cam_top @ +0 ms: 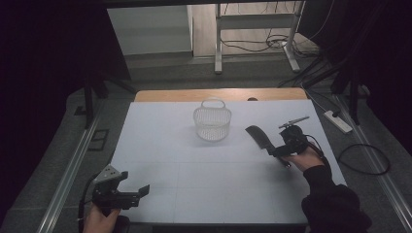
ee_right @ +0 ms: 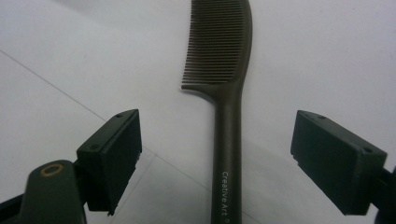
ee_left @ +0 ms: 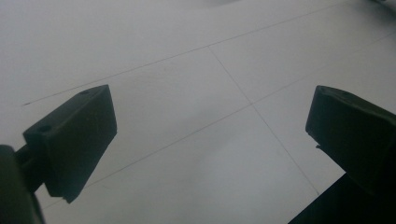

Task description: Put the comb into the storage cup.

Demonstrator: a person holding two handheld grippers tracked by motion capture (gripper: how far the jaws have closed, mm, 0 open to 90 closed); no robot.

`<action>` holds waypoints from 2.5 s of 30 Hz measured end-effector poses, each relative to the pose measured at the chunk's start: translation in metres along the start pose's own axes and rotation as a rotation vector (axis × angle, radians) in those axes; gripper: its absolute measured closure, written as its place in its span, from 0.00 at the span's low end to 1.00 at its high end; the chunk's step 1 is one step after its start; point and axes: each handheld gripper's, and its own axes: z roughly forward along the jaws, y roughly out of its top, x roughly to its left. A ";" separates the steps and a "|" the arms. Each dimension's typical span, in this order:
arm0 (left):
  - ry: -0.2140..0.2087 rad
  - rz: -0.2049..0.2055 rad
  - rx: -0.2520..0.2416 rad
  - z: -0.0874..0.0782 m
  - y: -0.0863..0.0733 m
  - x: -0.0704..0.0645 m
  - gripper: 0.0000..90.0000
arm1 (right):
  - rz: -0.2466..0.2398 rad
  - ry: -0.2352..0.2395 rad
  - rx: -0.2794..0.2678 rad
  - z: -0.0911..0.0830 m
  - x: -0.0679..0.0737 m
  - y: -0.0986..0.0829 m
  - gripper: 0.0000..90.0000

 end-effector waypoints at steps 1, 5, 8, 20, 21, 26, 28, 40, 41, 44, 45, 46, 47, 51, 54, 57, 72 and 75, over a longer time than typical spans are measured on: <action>0.000 0.000 0.000 0.000 0.000 0.000 0.03 | 0.012 0.008 -0.009 -0.001 -0.002 0.000 0.15; 0.000 -0.003 0.001 0.000 0.000 0.000 0.03 | 0.022 0.004 -0.012 -0.002 -0.004 0.001 0.11; -0.001 -0.003 0.002 0.000 0.000 0.001 0.03 | 0.024 0.004 -0.005 -0.003 -0.006 0.001 0.05; -0.002 -0.005 0.003 0.000 0.000 0.001 0.03 | 0.039 -0.037 0.016 -0.002 -0.014 0.003 0.00; -0.002 -0.005 0.003 0.000 0.000 0.001 0.03 | 0.038 -0.038 0.021 -0.001 -0.015 0.003 0.00; -0.003 -0.005 0.004 0.001 0.000 0.001 0.03 | 0.017 -0.048 0.051 0.007 -0.014 0.002 0.00; -0.003 -0.006 0.004 0.001 0.000 0.001 0.03 | 0.010 -0.053 0.063 0.010 -0.013 0.002 0.00; -0.004 -0.010 0.005 0.001 0.000 0.001 0.03 | -0.005 -0.056 0.089 0.026 -0.013 -0.003 0.00; -0.004 -0.010 0.005 0.001 0.000 0.001 0.03 | -0.005 -0.053 0.089 0.028 -0.012 -0.004 0.00; -0.004 -0.010 0.005 0.001 0.000 0.001 0.03 | -0.017 -0.050 0.102 0.032 -0.011 -0.005 0.00; -0.004 -0.011 0.005 0.001 0.000 0.001 0.03 | -0.018 -0.049 0.109 0.034 -0.011 -0.005 0.00; -0.005 -0.011 0.005 0.001 0.000 0.002 0.03 | -0.022 -0.049 0.110 0.035 -0.010 -0.005 0.00; -0.004 -0.011 0.005 0.001 0.000 0.002 0.03 | -0.024 -0.048 0.119 0.037 -0.010 -0.006 0.00; -0.004 -0.010 0.005 0.001 0.000 0.001 0.03 | -0.028 -0.042 0.152 0.045 -0.010 -0.009 0.00; -0.004 -0.011 0.006 0.001 0.000 0.002 0.03 | -0.029 -0.047 0.158 0.047 -0.009 -0.010 0.00; -0.004 -0.011 0.006 0.001 0.000 0.001 0.03 | -0.027 -0.051 0.157 0.047 -0.008 -0.011 0.00; -0.004 -0.005 0.012 0.002 0.001 0.001 0.03 | -0.026 -0.051 0.194 0.042 -0.003 -0.004 0.20; -0.005 -0.003 0.014 0.002 0.001 0.001 0.03 | -0.041 -0.042 0.188 0.040 -0.001 -0.001 0.35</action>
